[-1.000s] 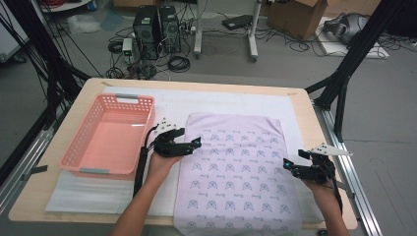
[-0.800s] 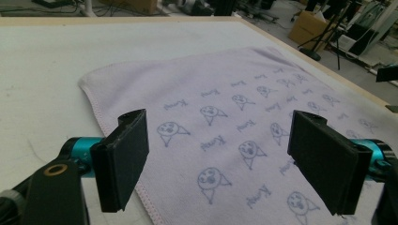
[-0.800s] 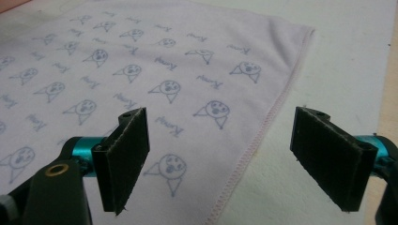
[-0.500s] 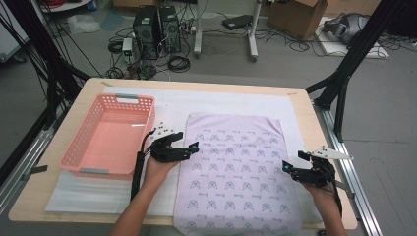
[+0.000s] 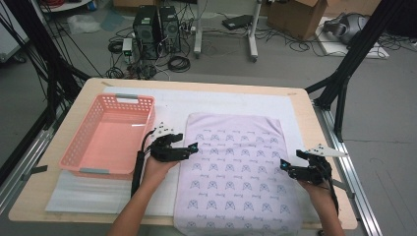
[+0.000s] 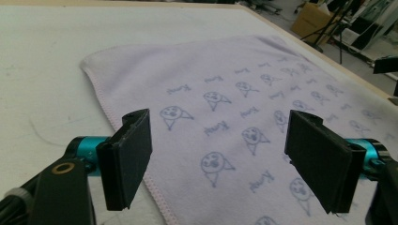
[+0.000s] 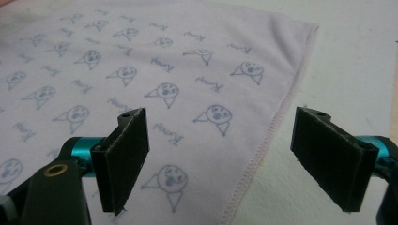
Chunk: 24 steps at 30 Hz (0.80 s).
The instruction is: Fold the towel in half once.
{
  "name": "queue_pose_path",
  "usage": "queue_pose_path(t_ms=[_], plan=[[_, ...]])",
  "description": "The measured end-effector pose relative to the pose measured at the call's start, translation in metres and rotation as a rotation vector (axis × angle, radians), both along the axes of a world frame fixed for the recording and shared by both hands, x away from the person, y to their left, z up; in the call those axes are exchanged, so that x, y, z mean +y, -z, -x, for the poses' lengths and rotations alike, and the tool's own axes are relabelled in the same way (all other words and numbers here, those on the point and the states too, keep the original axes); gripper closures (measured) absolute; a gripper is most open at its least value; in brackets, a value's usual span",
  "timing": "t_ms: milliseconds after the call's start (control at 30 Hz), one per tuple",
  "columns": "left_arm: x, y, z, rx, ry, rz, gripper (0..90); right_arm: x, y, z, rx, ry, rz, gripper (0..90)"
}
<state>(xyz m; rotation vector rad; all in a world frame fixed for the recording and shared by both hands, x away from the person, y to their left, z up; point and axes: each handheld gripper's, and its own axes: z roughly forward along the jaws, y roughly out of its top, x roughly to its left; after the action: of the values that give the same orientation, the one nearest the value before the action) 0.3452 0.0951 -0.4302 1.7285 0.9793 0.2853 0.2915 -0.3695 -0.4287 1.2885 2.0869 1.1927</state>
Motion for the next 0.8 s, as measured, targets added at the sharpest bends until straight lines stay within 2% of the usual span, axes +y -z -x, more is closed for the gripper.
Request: queue_pose_path(t_ms=[100, 267, 400, 433, 533, 600, 700, 733, 800], plan=[[-0.001, 0.005, -0.003, 0.034, -0.011, -0.041, 27.1, 0.004, 0.003, -0.007, 0.017, 0.005, 0.008, 18.7], [0.000, 0.009, -0.010, 0.047, -0.049, -0.063, 30.7, 0.012, 0.008, -0.026, 0.059, 0.041, 0.031, 18.7], [-0.002, 0.013, -0.016, 0.074, -0.093, -0.112, 34.8, 0.015, 0.011, -0.038, 0.091, 0.066, 0.049, 19.0], [-0.002, 0.014, -0.018, 0.082, -0.099, -0.111, 35.9, 0.015, 0.011, -0.040, 0.101, 0.077, 0.048, 19.5], [-0.005, 0.019, -0.021, 0.103, -0.126, -0.138, 38.1, 0.015, 0.012, -0.044, 0.106, 0.092, 0.047, 29.8], [-0.008, 0.022, -0.022, 0.112, -0.121, -0.159, 39.4, 0.015, 0.012, -0.047, 0.111, 0.122, 0.059, 31.1], [-0.012, 0.022, -0.022, 0.105, -0.112, -0.189, 47.9, 0.014, 0.014, -0.050, 0.125, 0.143, 0.067, 35.9], [-0.014, 0.021, -0.022, 0.105, -0.104, -0.216, 48.5, 0.015, 0.015, -0.051, 0.133, 0.149, 0.078, 37.9], [-0.019, 0.021, -0.020, 0.075, -0.111, -0.273, 51.9, 0.018, 0.017, -0.052, 0.147, 0.153, 0.111, 40.9]])
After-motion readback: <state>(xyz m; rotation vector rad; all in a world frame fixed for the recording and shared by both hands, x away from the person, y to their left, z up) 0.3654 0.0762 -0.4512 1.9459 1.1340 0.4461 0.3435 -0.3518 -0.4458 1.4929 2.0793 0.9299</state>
